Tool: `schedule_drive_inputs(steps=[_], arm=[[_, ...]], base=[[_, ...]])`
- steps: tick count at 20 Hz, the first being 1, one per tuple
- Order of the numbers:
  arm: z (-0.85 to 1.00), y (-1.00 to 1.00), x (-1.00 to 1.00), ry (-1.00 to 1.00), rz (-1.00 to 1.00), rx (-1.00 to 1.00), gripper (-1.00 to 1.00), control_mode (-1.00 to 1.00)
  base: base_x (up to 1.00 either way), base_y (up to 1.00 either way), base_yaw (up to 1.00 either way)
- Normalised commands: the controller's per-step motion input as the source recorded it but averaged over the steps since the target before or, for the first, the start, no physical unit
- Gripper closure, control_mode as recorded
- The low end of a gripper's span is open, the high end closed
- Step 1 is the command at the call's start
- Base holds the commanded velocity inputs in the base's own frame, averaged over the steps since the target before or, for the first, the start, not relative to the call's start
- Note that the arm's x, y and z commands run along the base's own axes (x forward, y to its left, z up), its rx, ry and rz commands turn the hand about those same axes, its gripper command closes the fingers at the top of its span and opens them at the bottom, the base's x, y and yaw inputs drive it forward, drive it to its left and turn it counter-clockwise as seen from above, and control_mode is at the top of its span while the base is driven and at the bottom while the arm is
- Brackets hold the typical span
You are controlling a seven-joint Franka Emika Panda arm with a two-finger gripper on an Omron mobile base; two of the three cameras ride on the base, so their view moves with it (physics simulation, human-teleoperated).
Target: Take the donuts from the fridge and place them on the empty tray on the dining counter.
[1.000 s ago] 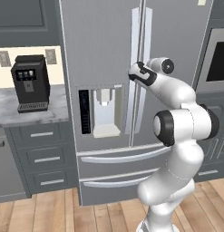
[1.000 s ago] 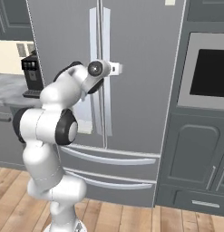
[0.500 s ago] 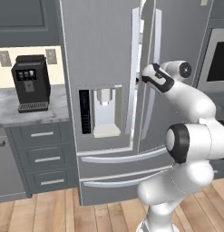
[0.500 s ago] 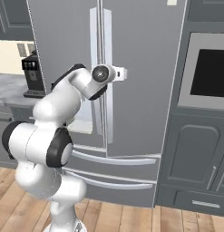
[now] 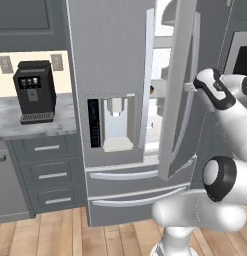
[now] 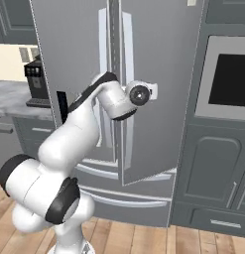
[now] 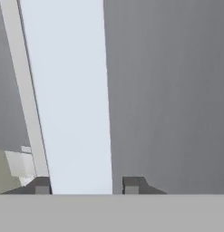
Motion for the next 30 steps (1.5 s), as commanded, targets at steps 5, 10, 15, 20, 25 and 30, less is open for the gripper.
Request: schedule_drive_inputs(steps=[5,10,15,20,25,30], arm=[[0.07,-0.89,-0.39,0.0,0.08,0.06,-1.0,-1.0],[0.36,-0.31,-0.85,-0.23,0.02,0.0,-1.0,-1.0],[0.55,0.64,-1.0,-0.51,0.0,-0.28,-1.0,-1.0],[0.08,1.0,-0.54,-0.09,-0.16,-0.37,-1.0,-1.0],[0.0,1.0,-0.1,0.13,-0.21,-0.36,-1.0,-1.0],[0.0,0.72,0.17,0.26,-0.25,-0.17,-1.0,-1.0]], base=[[0.0,0.0,0.0],[0.0,0.0,0.0],[0.0,0.0,0.0],[0.0,0.0,0.0],[0.0,0.0,0.0],[0.0,0.0,0.0]])
